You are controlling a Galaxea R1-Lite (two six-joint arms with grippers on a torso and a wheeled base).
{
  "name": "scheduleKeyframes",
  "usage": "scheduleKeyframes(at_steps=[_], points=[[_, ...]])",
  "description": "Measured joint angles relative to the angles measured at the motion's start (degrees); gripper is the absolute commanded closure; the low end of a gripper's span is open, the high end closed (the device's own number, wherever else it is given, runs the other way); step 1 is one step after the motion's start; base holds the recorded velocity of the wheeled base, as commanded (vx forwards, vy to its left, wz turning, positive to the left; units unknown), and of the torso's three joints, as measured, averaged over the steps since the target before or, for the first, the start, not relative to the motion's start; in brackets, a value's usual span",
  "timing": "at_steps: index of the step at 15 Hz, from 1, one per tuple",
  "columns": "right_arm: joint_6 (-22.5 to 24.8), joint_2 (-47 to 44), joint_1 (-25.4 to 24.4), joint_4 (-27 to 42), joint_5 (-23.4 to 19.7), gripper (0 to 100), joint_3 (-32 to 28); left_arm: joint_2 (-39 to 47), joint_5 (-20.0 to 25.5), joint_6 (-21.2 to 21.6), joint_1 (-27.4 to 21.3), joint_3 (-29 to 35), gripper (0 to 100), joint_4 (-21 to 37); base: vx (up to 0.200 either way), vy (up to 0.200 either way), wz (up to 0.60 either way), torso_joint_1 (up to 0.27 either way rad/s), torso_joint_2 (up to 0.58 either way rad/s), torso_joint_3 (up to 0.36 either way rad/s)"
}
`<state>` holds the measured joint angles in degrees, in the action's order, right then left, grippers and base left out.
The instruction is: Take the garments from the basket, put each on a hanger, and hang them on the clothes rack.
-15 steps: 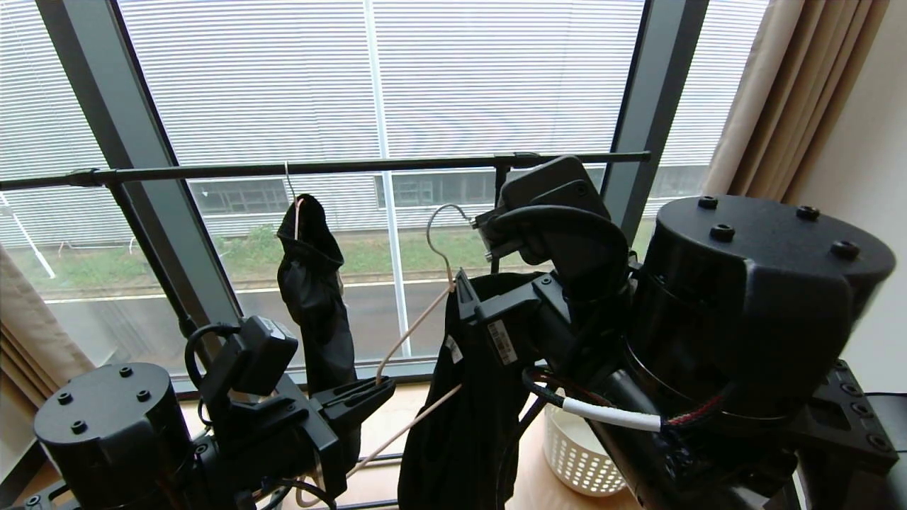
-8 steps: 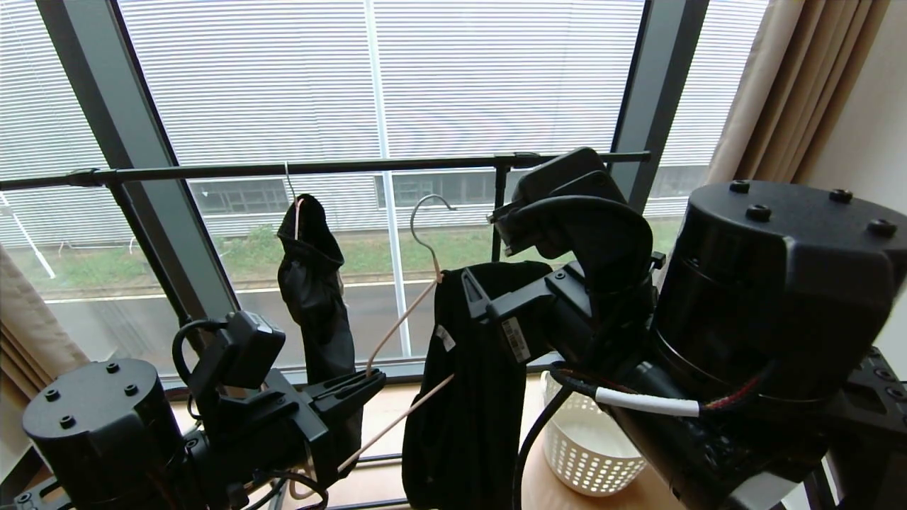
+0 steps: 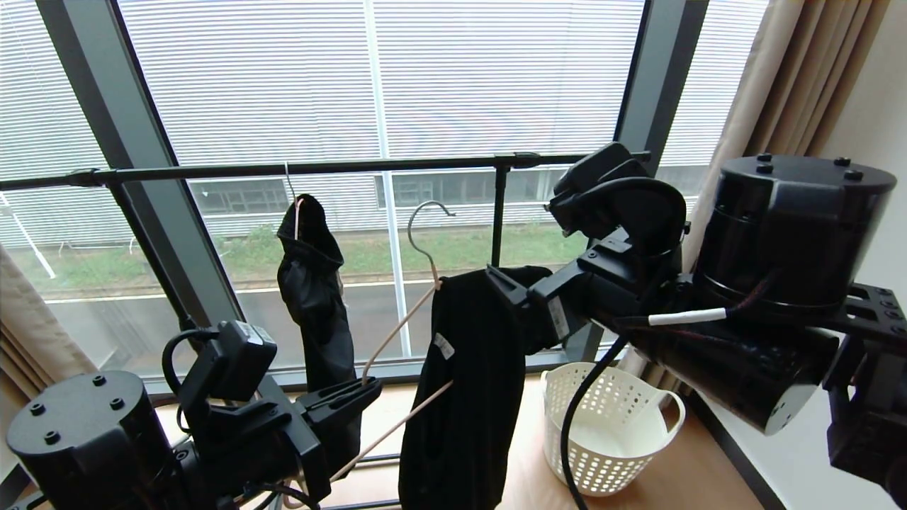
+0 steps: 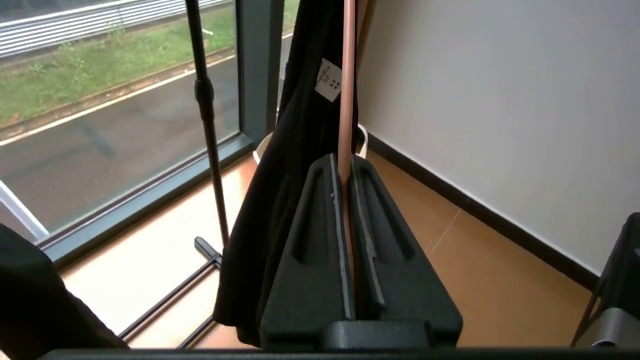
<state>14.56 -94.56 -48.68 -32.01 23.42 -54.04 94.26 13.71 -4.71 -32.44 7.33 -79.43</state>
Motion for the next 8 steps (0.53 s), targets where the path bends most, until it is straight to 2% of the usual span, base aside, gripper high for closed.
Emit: scheduleKeyframes(at_steps=[2,3,6,8], points=[[2.99,1.84,5.94,7.28,-12.26,0,-0.73,-0.16,2.24,0.35,-0.05,-0.61,100,0.00,0.000,0.000,0.00,0.000,0.00,0.000],[5.12,2.67,8.98,12.58,-17.87,0,-2.46,-0.33,3.50,1.84,-0.05,-1.21,100,-0.02,0.000,0.000,0.00,0.000,0.00,0.000],[11.25,3.90,15.19,27.20,-28.92,0,-9.59,-0.73,4.01,3.43,-0.06,-2.29,100,-0.21,0.000,0.000,0.00,0.000,0.00,0.000],[17.76,3.85,18.86,42.02,-36.55,0,-18.33,-0.90,4.16,3.47,-0.09,-3.00,100,-2.11,0.000,0.000,0.00,0.000,0.00,0.000]])
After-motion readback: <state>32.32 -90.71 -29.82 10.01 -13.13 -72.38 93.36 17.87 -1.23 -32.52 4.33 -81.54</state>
